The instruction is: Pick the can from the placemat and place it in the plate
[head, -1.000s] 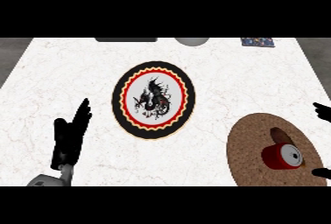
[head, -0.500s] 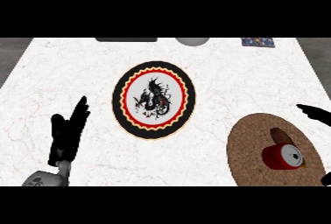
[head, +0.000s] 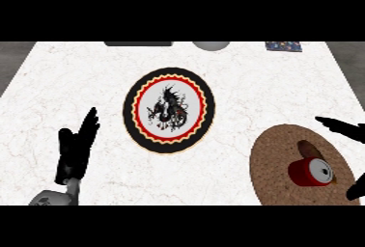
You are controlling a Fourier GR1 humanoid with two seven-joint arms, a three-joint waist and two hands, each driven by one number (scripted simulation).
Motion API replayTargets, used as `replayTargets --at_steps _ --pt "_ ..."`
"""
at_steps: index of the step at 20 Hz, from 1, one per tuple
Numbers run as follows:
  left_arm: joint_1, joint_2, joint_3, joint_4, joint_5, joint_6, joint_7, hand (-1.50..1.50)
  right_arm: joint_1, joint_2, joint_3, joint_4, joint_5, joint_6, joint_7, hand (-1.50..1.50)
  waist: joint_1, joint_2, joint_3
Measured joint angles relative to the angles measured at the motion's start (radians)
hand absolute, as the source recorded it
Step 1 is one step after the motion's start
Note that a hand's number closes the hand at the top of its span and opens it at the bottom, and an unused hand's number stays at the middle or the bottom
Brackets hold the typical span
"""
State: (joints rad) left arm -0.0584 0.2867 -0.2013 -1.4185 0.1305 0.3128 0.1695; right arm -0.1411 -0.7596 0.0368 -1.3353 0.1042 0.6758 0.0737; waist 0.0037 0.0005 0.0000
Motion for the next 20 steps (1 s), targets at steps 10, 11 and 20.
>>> replayTargets --at_steps 10,11,20 --pt "-0.010 -0.051 0.054 0.020 -0.057 -0.048 0.005 0.00 -0.017 0.092 -0.036 0.044 0.140 0.055 -0.041 -1.50 -0.002 0.000 0.000" --pt "-0.021 -0.053 0.059 0.028 -0.060 -0.052 0.011 0.00 -0.015 0.117 -0.028 0.043 0.153 0.042 -0.033 -1.50 -0.003 0.000 0.000" --pt "0.032 -0.089 0.080 -0.066 -0.113 -0.071 0.061 0.00 0.005 0.198 -0.055 0.033 0.244 0.058 -0.037 1.50 -0.003 -0.001 0.000"
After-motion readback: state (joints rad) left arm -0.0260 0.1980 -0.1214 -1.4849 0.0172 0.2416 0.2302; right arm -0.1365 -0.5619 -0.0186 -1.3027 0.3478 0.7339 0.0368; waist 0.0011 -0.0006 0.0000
